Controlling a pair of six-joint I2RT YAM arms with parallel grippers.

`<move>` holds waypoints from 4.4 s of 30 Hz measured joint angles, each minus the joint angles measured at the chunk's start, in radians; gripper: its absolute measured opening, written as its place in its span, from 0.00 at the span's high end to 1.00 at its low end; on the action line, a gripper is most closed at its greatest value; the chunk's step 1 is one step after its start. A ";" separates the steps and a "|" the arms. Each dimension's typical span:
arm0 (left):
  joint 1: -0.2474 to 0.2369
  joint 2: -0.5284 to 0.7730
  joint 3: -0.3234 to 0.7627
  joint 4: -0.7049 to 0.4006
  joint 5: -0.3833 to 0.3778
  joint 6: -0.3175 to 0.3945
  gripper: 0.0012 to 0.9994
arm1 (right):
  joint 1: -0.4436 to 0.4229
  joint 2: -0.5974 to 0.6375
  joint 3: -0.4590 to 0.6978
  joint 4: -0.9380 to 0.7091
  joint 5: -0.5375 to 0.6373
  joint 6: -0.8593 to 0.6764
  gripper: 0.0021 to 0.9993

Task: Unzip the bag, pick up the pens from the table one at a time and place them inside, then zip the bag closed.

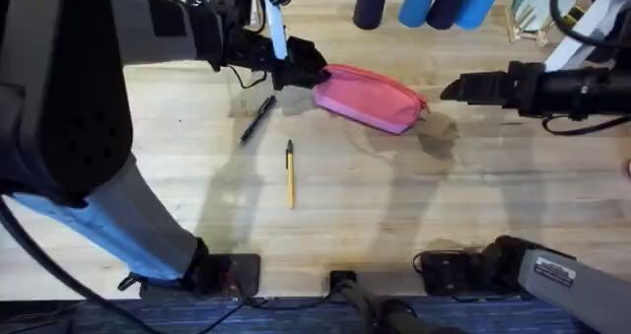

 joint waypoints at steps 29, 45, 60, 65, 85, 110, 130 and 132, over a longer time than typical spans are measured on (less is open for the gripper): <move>0.000 0.000 0.000 0.000 0.000 0.000 0.96 | 0.097 0.251 0.000 0.139 0.003 -0.138 0.01; 0.000 0.000 0.000 0.000 0.000 0.000 0.96 | 0.155 0.275 0.000 0.222 0.003 -0.138 0.12; 0.000 0.000 0.000 0.000 0.000 0.000 0.96 | 0.170 0.318 0.000 0.231 0.002 -0.137 0.69; 0.000 0.000 0.000 0.000 0.000 0.000 0.96 | 0.170 0.318 0.000 0.233 0.002 -0.137 0.78; -0.007 0.000 0.000 -0.001 0.005 0.000 0.96 | 0.177 0.311 0.053 0.106 0.047 -0.129 0.96; -0.029 0.000 0.000 -0.008 0.048 0.000 0.96 | 0.240 0.146 0.138 0.024 0.271 -0.167 0.97; 0.021 0.000 0.000 -0.003 -0.042 0.000 0.96 | 0.498 0.165 0.142 0.339 0.409 -0.202 0.97; 0.024 0.000 0.000 -0.003 -0.049 0.000 0.96 | 0.518 0.190 0.148 0.376 0.418 -0.180 0.97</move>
